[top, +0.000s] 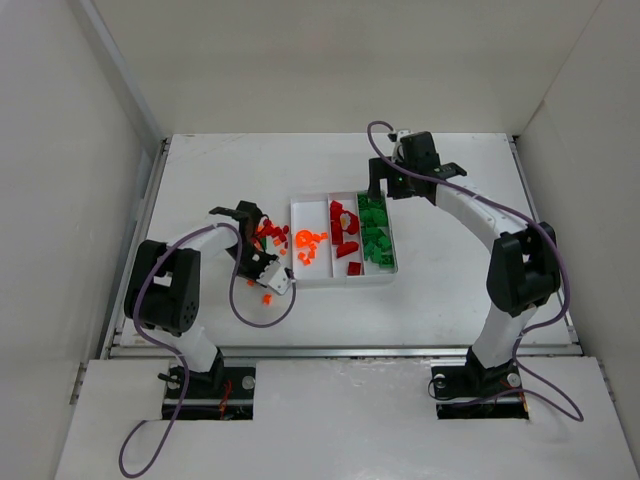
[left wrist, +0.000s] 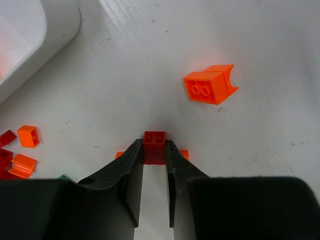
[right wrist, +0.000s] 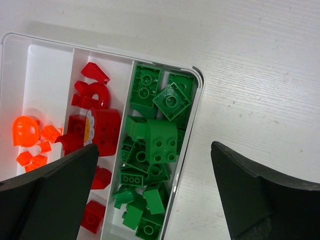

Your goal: Sort the legos into containers by color

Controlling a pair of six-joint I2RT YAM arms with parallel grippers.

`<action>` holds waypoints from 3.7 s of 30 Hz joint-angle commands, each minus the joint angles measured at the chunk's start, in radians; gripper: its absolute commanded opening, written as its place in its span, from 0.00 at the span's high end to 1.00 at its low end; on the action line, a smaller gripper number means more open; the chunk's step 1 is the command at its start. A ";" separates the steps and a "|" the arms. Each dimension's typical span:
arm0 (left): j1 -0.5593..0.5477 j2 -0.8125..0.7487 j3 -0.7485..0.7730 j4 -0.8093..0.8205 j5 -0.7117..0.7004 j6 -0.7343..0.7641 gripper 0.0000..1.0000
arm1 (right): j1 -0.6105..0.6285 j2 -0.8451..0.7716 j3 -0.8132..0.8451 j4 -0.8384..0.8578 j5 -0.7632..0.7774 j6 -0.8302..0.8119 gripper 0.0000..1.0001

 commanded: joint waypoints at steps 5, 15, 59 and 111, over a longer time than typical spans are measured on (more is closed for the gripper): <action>-0.001 -0.055 0.116 -0.023 0.162 -0.097 1.00 | -0.021 -0.024 0.006 0.041 -0.009 0.009 0.01; -0.107 0.029 0.338 0.217 0.517 -0.452 1.00 | -0.064 -0.052 -0.046 0.084 -0.036 0.055 0.01; -0.284 -0.295 0.024 -0.077 -0.016 -0.493 0.00 | -0.093 -0.045 -0.049 0.066 -0.047 0.008 0.01; -0.254 -0.216 -0.135 0.009 -0.148 0.075 1.00 | -0.083 -0.104 -0.138 0.057 -0.039 0.026 0.01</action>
